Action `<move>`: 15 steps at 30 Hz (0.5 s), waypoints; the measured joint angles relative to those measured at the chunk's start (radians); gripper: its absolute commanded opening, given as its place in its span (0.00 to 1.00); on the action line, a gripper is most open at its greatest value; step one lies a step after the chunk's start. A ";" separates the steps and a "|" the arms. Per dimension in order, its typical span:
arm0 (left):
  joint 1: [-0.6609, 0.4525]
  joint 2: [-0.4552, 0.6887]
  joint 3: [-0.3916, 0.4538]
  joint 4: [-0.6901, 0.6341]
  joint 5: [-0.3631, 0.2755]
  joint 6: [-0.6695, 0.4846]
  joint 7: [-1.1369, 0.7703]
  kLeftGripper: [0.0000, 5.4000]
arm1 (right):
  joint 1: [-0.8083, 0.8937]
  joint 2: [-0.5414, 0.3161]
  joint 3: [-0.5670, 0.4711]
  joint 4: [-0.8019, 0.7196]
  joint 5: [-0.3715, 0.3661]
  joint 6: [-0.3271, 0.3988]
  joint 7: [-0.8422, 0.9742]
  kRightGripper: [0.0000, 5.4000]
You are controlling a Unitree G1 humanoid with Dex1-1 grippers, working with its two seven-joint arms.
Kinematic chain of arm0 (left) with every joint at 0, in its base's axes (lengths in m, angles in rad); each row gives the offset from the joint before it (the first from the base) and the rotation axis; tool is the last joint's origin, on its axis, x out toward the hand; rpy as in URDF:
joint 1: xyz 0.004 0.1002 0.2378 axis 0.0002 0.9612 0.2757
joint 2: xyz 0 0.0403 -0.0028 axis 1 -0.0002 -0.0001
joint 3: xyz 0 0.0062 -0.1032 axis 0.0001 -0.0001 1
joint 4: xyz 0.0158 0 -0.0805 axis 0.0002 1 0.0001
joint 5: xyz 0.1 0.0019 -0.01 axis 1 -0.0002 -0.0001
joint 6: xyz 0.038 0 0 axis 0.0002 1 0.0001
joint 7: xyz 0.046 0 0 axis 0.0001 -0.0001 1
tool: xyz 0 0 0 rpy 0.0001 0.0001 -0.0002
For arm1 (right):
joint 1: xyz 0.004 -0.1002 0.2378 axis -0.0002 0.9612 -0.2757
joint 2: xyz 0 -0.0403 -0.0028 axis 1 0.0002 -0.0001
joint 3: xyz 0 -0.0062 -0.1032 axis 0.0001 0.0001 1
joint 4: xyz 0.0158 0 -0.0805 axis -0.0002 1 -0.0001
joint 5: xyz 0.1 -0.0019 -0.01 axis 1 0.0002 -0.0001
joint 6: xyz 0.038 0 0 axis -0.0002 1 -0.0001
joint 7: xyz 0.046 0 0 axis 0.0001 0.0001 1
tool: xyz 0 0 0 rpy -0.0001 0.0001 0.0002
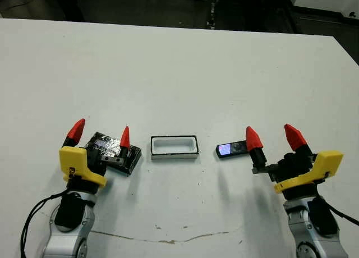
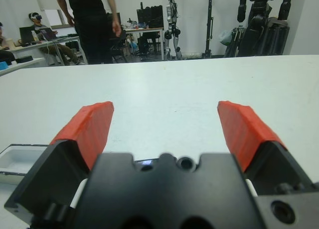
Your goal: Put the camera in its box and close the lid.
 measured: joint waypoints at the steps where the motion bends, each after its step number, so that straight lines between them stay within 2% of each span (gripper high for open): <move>1: 0.000 0.000 0.000 0.000 0.000 0.000 0.000 1.00 | 0.000 0.000 0.000 0.000 0.000 0.000 0.000 1.00; 12: 0.001 0.000 -0.001 0.001 0.001 0.000 0.000 1.00 | 0.002 -0.002 -0.002 0.002 0.002 0.000 0.009 1.00; 15: 0.002 0.000 -0.002 0.000 0.001 0.000 0.000 1.00 | -0.014 -0.033 -0.020 0.009 0.019 0.000 0.048 1.00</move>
